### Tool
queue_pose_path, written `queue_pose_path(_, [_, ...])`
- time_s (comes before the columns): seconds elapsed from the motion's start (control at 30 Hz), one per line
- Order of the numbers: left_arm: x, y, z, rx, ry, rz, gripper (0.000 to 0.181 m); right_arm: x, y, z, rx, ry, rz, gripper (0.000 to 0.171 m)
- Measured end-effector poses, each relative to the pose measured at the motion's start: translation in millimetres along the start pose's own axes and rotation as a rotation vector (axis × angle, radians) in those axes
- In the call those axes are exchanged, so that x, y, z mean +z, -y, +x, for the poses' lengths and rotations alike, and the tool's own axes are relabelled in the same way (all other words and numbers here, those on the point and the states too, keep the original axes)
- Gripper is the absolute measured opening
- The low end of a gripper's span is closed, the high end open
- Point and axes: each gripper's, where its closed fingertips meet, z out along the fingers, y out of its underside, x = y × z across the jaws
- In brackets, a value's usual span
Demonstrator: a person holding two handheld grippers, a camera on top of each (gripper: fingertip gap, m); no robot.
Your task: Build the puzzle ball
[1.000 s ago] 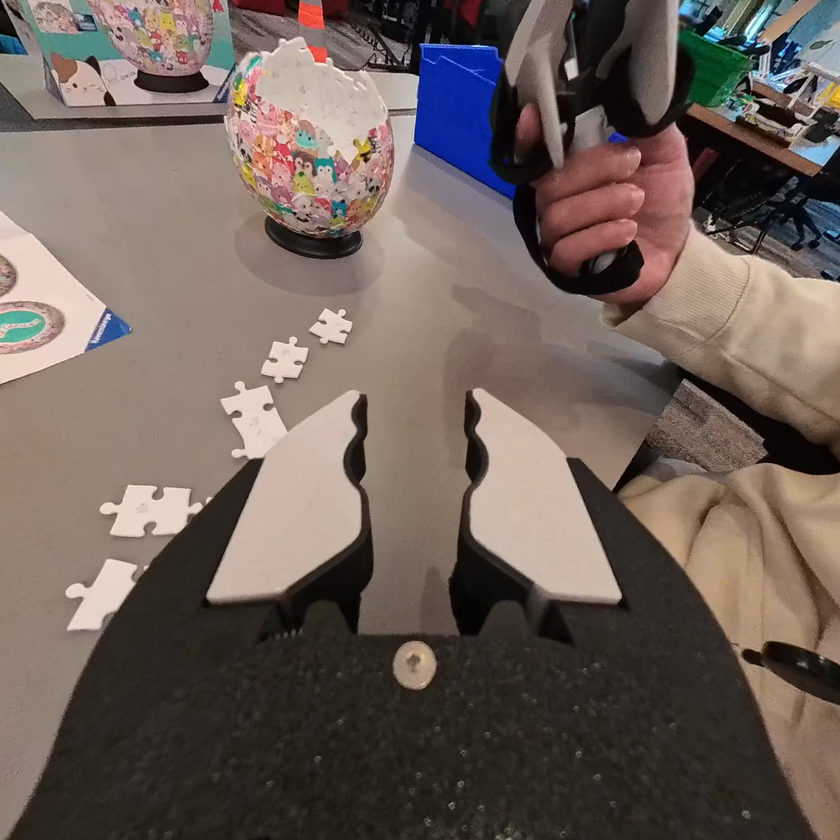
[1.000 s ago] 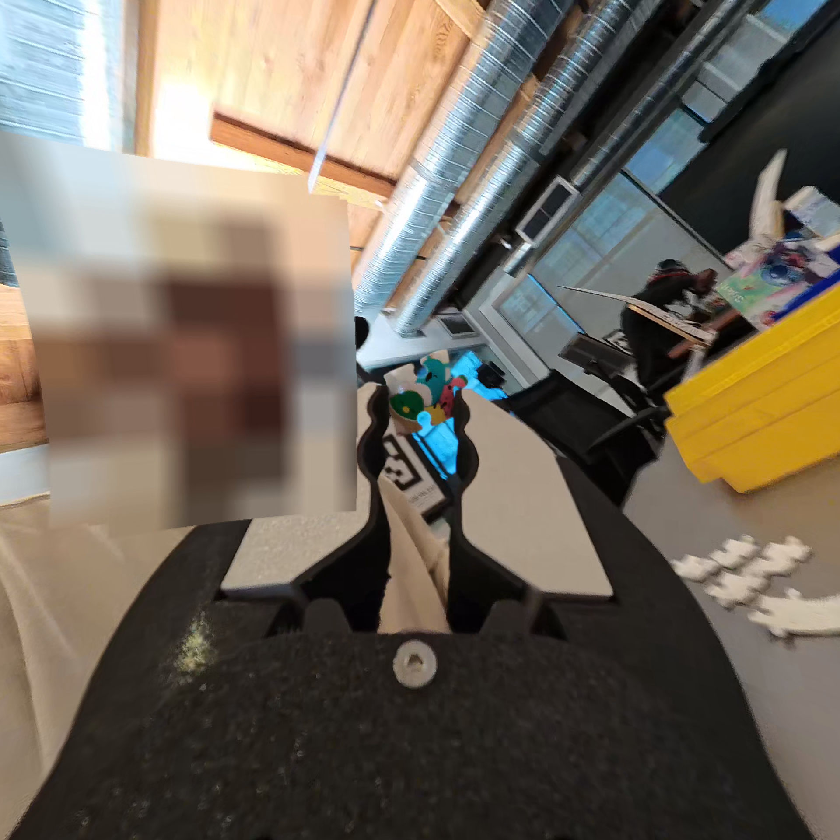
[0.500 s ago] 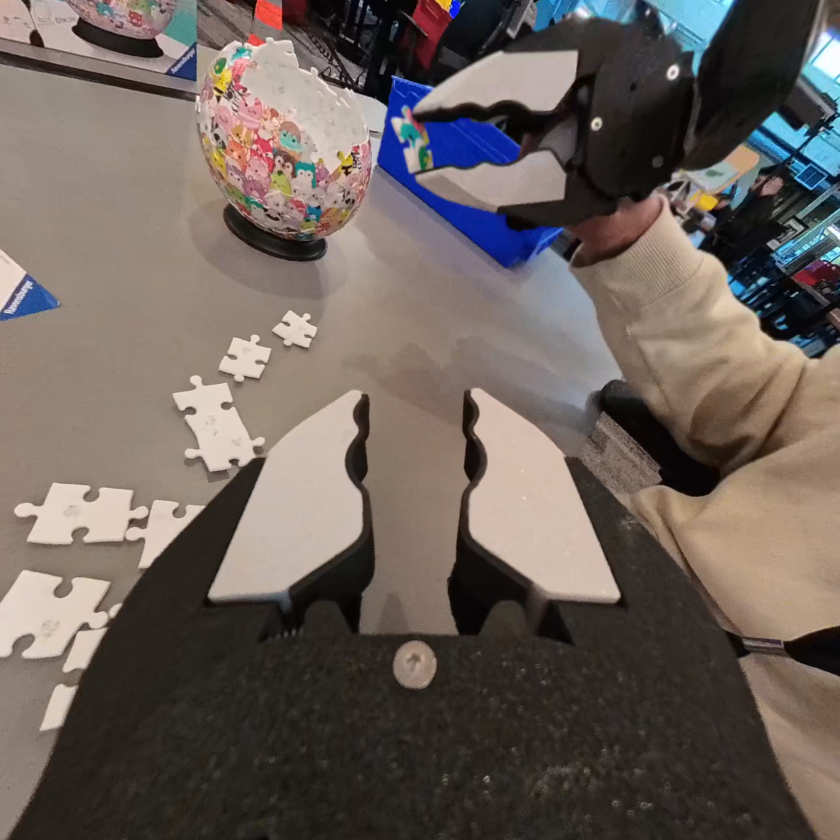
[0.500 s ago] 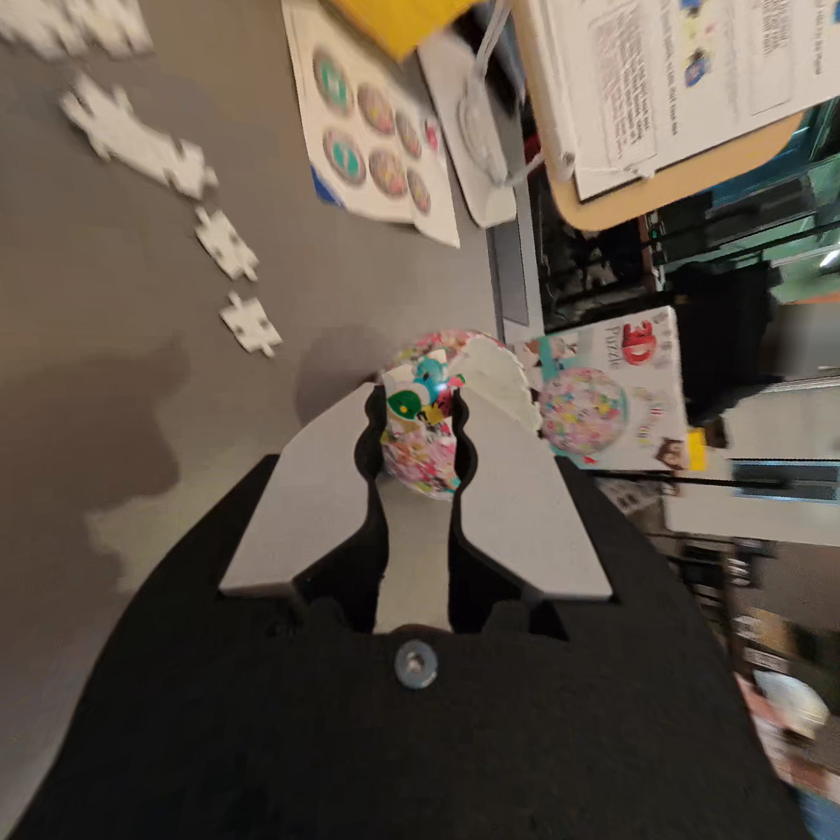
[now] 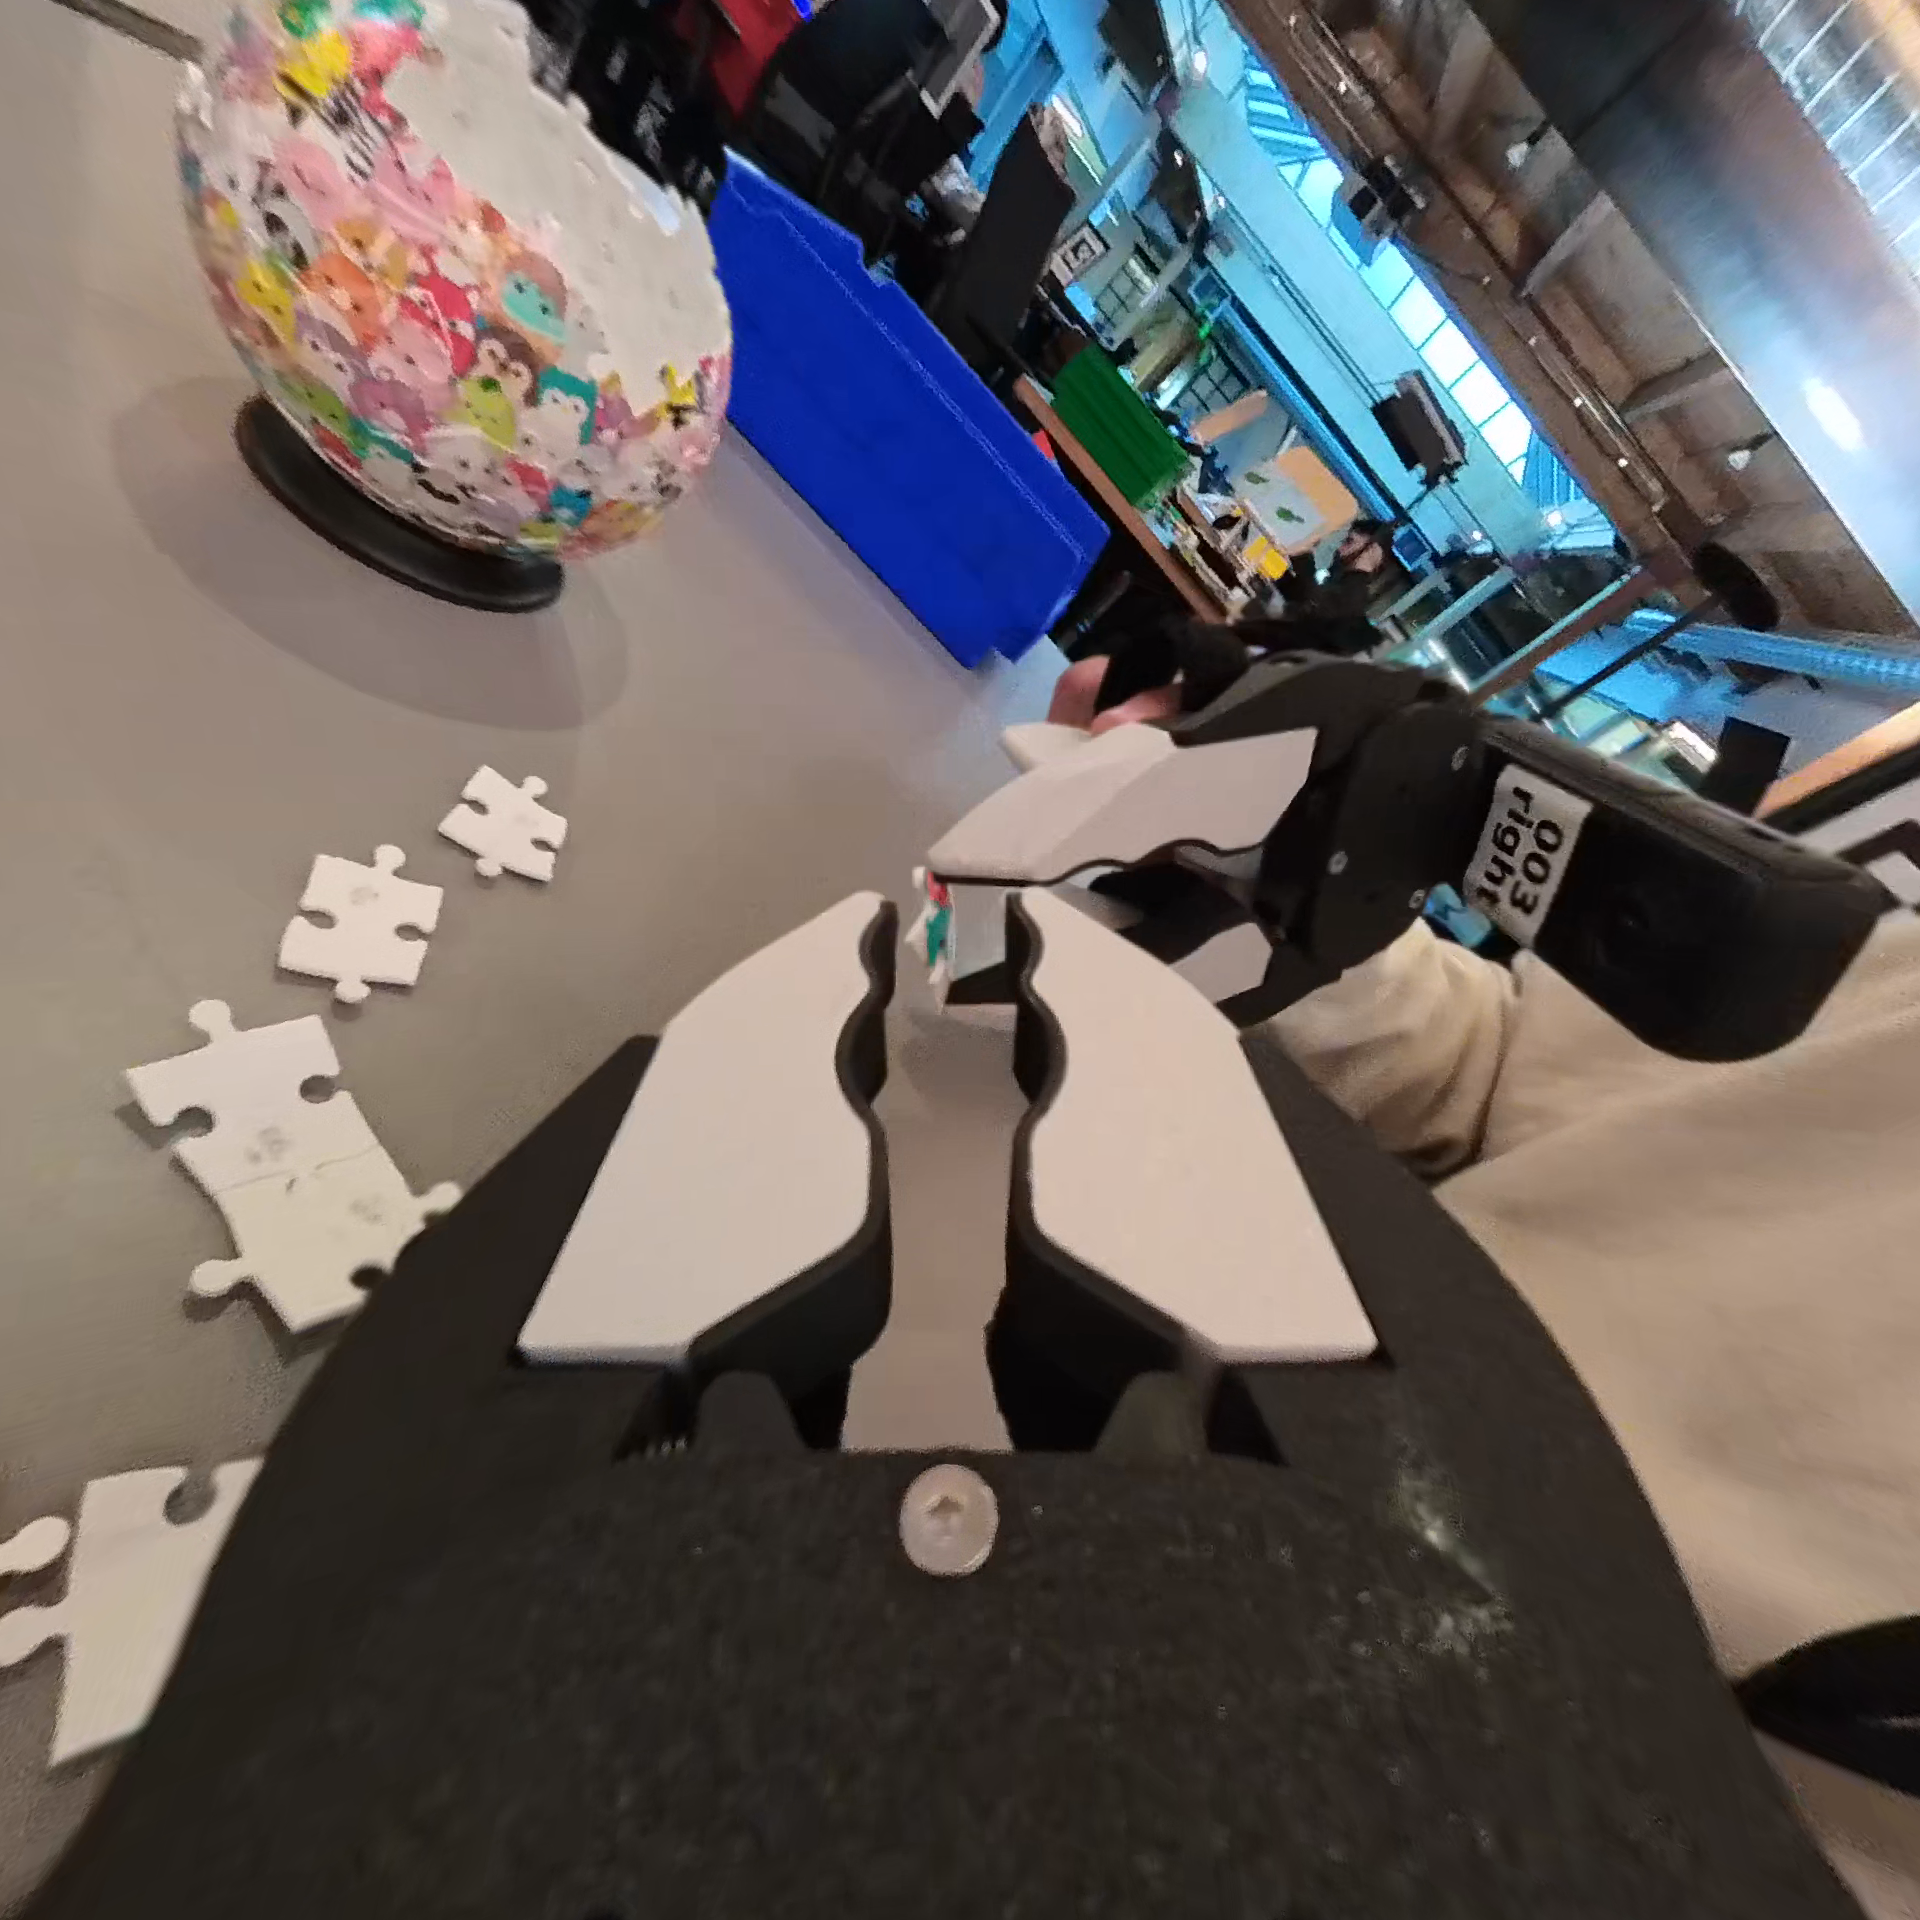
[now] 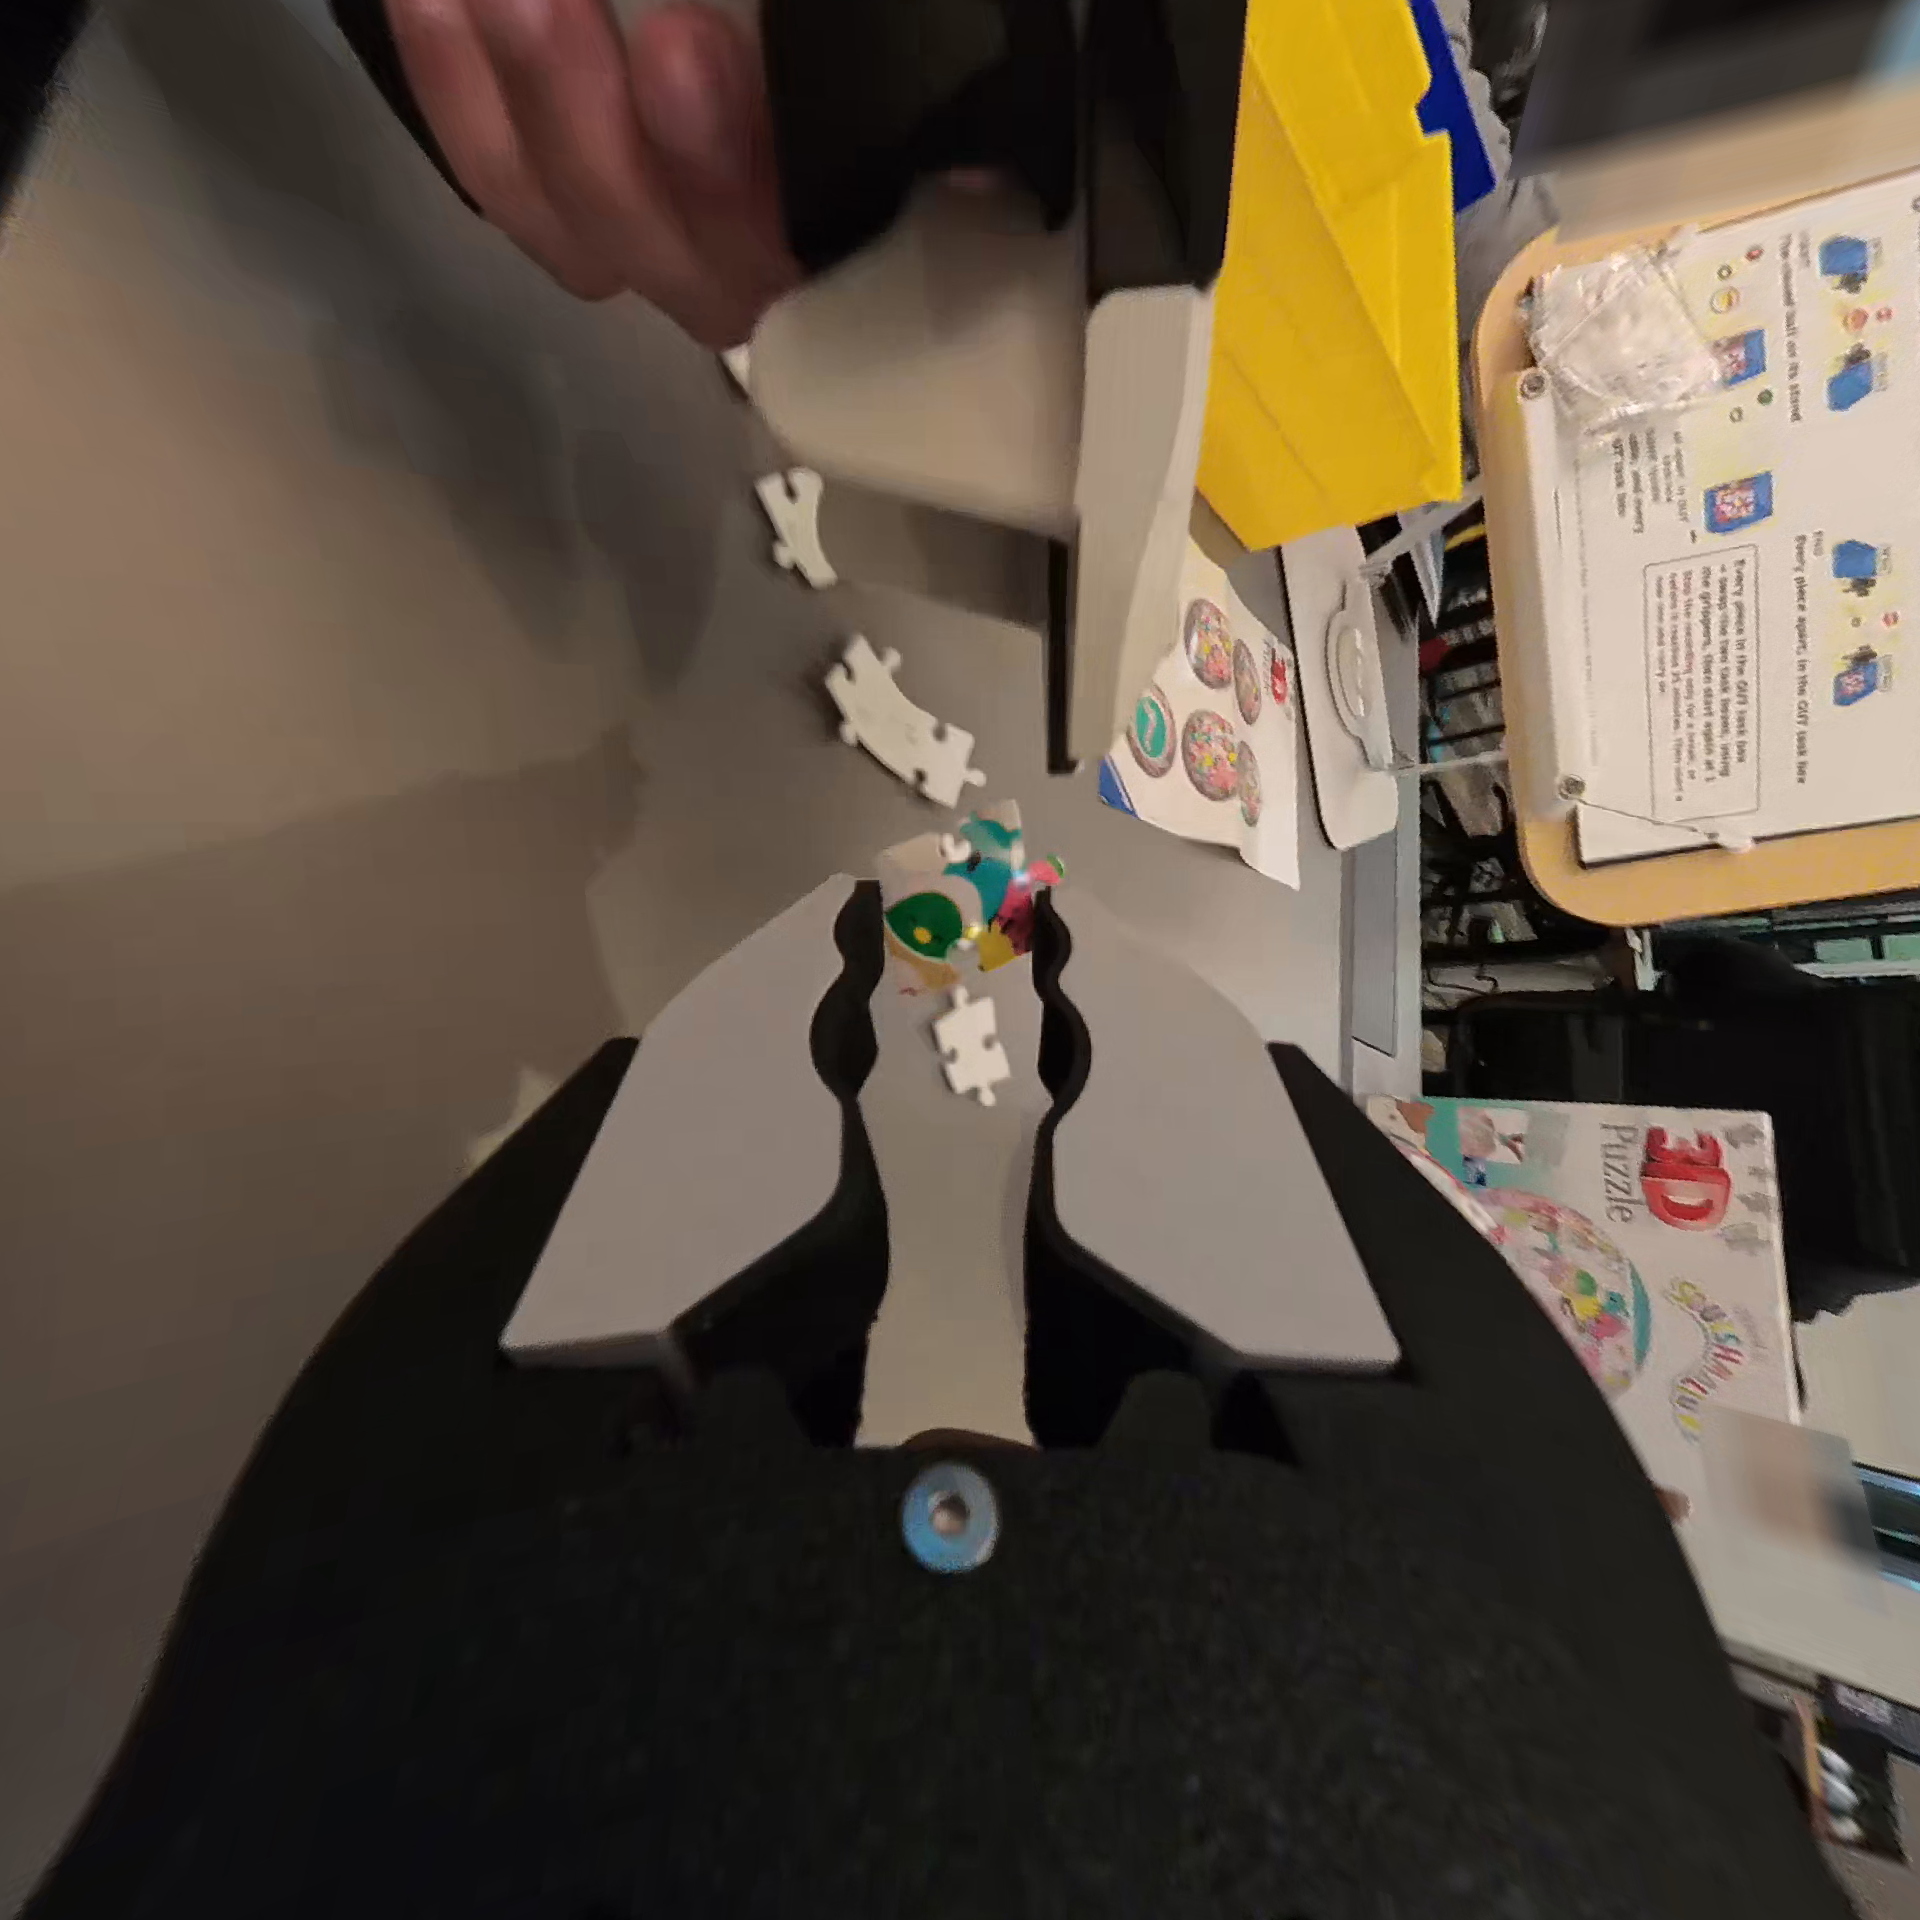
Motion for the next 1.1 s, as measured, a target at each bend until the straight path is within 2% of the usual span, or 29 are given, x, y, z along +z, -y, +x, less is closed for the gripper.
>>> queue_pose_path(0.13, [6.4, -14.7, 10.0, 0.008, -0.047, -0.081, 0.019, 0.4, 6.4, -14.3, -0.044, 0.01, -0.001, 0.027])
queue_pose_path(0.3, [9.7, -22.7, 5.3, 0.061, 0.001, -0.125, 0.0, -7.0, 7.3, -17.1, -0.061, 0.014, 0.005, 0.027])
queue_pose_path(0.37, [9.8, -22.4, 5.4, 0.058, -0.012, -0.133, 0.0, -10.5, 9.0, -16.9, -0.061, 0.015, 0.018, 0.027])
queue_pose_path(0.4, [9.1, -20.9, 4.4, 0.054, -0.009, -0.127, 0.003, -11.6, 9.4, -15.6, -0.066, 0.005, 0.021, 0.028])
queue_pose_path(0.47, [7.7, -19.2, 1.0, 0.041, 0.003, -0.115, 0.021, -14.0, 10.6, -14.1, -0.073, -0.007, 0.028, 0.028])
queue_pose_path(0.57, [11.8, -23.6, 7.0, 0.021, -0.045, -0.14, 0.022, -14.9, 12.9, -14.6, -0.072, -0.008, 0.039, 0.028])
queue_pose_path(0.67, [15.1, -29.0, 14.8, 0.037, -0.086, -0.166, 0.002, -11.9, 11.9, -16.7, -0.069, 0.001, 0.027, 0.027])
queue_pose_path(0.77, [14.5, -27.5, 15.1, 0.013, -0.088, -0.147, 0.002, -11.9, 11.8, -15.6, -0.045, -0.001, 0.06, 0.028])
queue_pose_path(0.9, [3.8, -7.2, 22.6, -0.032, -0.136, -0.003, 0.001, -24.9, 16.1, 1.9, 0.175, -0.005, 0.178, 0.023])
queue_pose_path(1.0, [-12.5, 15.5, 27.6, -0.07, -0.194, 0.144, 0.001, -32.5, 14.9, 22.4, 0.505, 0.004, 0.287, 0.025])
queue_pose_path(1.1, [-21.2, 24.3, 27.9, -0.102, -0.231, 0.203, 0.001, -37.2, 27.8, 30.2, 0.877, 0.09, 0.488, 0.022])
